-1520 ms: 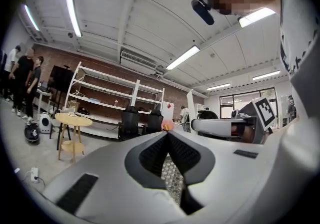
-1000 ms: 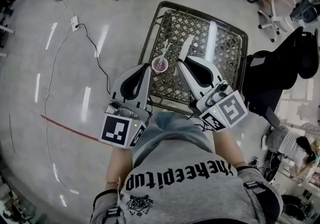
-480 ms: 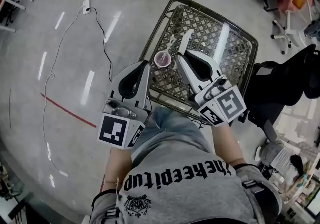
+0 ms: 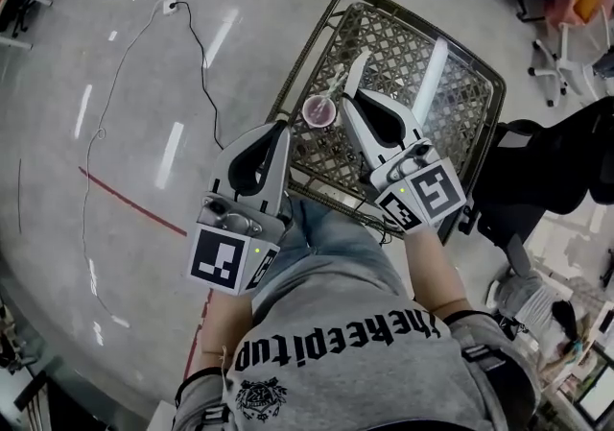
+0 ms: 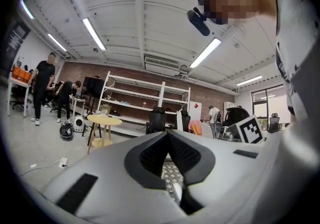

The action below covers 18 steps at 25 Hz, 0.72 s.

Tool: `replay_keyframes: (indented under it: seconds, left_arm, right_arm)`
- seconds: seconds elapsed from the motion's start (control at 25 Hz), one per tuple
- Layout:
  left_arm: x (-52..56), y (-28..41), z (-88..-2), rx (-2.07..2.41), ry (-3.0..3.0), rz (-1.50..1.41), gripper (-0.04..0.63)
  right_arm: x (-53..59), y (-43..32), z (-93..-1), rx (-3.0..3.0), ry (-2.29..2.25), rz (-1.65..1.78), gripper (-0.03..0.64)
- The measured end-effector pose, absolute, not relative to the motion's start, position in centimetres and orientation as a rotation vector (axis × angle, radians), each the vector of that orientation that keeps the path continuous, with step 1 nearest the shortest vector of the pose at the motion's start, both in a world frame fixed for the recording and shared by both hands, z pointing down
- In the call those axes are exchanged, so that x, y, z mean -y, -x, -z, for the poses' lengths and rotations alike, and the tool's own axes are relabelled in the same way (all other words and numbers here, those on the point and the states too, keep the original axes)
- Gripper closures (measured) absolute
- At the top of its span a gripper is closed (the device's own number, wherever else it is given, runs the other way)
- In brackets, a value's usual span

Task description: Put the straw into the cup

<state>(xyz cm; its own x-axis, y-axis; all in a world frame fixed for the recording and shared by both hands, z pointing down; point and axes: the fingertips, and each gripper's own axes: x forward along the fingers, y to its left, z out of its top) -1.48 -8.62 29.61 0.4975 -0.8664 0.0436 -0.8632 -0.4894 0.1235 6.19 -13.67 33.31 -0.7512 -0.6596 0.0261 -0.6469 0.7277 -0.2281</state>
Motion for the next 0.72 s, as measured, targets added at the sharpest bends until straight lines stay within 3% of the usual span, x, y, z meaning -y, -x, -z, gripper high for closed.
replay_keyframes:
  seconds: [0.72]
  left_arm:
    - [9.6,1.6,-32.4,1.477,-2.589,-0.02,0.574]
  right_arm:
    - [16.2,-5.0,-39.4,-2.867,1.124,0.456,0.548]
